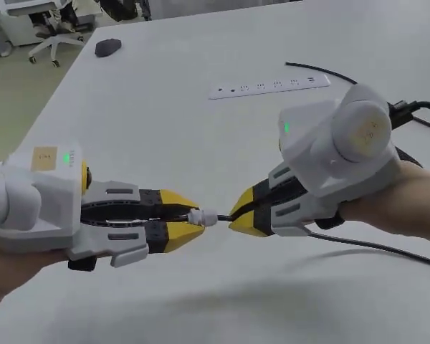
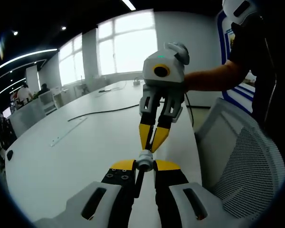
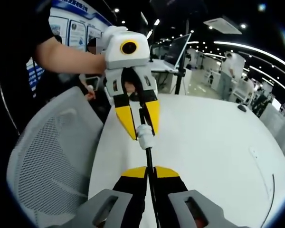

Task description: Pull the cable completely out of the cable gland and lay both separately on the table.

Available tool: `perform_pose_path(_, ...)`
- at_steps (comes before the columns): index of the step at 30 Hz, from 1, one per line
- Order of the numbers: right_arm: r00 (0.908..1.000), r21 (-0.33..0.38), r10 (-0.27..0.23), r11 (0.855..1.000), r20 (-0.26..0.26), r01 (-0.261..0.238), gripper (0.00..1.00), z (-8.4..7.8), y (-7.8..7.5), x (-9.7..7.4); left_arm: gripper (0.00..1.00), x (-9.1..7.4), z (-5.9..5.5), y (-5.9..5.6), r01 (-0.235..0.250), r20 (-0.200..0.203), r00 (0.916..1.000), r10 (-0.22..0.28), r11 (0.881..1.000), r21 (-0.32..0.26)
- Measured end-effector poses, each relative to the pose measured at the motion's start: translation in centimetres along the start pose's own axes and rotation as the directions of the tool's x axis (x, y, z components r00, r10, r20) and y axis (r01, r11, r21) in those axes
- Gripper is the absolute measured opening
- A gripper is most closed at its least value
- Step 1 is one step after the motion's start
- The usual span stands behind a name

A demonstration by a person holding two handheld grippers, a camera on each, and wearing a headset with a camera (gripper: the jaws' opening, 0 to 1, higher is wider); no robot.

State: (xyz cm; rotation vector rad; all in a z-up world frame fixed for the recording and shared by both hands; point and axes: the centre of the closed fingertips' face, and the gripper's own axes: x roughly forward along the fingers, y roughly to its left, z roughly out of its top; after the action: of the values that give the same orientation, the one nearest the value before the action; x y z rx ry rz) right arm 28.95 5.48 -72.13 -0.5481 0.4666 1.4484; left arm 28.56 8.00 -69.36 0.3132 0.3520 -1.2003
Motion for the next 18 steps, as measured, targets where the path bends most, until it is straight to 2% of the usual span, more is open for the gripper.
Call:
perform_pose_path(6,0.9992,0.005,-0.004,1.000,-0.040,0.004,0.00,-0.7,0.1,0.1,0.15,-1.8,-0.7,0.2,-0.041,0.015,0.9990,0.042,0.999,-0.023)
perform_pose_path(11,0.9967,0.021,0.000,1.000,-0.081,0.001,0.00,-1.4,0.1,0.7,0.15,-3.8,-1.9,0.4,-0.076,-0.005,0.9971,0.076,0.996,-0.040)
perform_pose_path(18,0.9937,0.029,0.002,1.000,-0.112,0.001,0.00,-1.1,0.1,1.5,0.15,-6.8,-3.4,0.8,-0.132,0.010,0.9911,0.133,0.988,-0.074)
